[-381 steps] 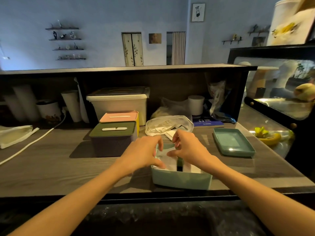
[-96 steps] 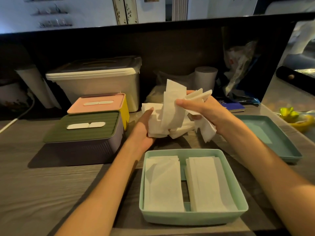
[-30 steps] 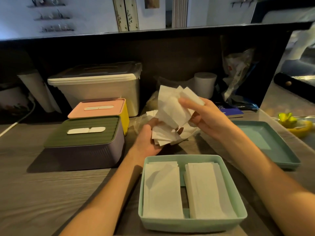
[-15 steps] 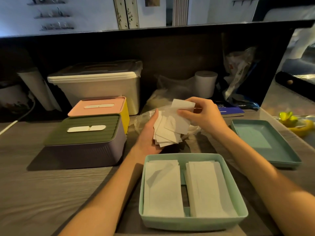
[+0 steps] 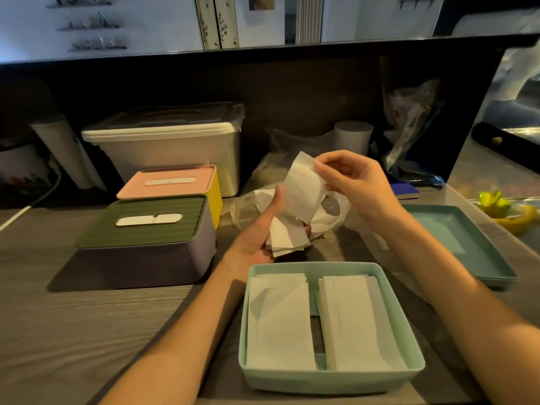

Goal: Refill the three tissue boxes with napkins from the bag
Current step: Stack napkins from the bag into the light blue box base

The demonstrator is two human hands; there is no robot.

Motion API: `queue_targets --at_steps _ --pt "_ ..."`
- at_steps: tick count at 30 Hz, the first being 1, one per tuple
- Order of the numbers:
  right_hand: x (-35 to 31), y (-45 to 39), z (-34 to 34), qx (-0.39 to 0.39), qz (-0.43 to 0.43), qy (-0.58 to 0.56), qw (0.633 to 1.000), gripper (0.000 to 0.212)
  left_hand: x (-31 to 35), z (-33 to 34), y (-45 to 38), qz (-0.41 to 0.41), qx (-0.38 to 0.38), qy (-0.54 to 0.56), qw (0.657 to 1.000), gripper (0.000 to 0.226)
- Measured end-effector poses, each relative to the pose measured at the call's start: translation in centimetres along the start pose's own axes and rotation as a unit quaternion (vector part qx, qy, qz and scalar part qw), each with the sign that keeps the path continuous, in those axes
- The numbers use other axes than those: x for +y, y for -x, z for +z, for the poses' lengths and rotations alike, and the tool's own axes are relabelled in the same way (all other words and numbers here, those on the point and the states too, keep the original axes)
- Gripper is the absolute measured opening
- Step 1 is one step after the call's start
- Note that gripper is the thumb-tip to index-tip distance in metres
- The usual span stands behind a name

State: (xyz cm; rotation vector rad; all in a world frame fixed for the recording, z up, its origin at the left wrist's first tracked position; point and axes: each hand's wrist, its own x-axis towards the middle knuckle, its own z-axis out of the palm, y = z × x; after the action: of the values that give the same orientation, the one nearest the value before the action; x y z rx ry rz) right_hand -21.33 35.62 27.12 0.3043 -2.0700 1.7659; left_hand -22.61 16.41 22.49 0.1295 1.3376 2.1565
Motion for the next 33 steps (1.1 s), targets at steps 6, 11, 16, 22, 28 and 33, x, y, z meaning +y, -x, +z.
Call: queue_targets --at_steps 6,11,16,22,28,33 --pt "-0.5 0.3 0.1 -0.16 0.106 -0.078 0.978 0.02 0.3 -0.2 -0.7 0.008 -0.02 0.069 0.997 0.086" --pt "0.6 0.6 1.3 -0.128 0.058 0.07 0.988 0.016 0.2 0.3 -0.4 -0.007 -0.032 0.027 0.999 0.077" --pt "1.4 0.6 2.0 -0.067 0.007 0.189 0.98 0.019 -0.1 -0.1 -0.7 -0.002 -0.047 -0.023 0.999 0.094" --pt "0.7 0.6 0.4 -0.193 0.06 0.203 0.958 0.052 0.9 0.0 0.2 -0.019 -0.043 -0.092 0.995 0.071" --pt "3.4 1.9 -0.2 -0.124 0.085 0.132 0.98 0.04 1.0 -2.3 -0.3 0.199 0.112 -0.267 0.936 0.044" --pt "5.6 2.7 1.7 -0.074 0.069 0.102 0.99 0.041 -0.3 -2.4 -0.4 0.265 0.144 -0.391 0.87 0.035"
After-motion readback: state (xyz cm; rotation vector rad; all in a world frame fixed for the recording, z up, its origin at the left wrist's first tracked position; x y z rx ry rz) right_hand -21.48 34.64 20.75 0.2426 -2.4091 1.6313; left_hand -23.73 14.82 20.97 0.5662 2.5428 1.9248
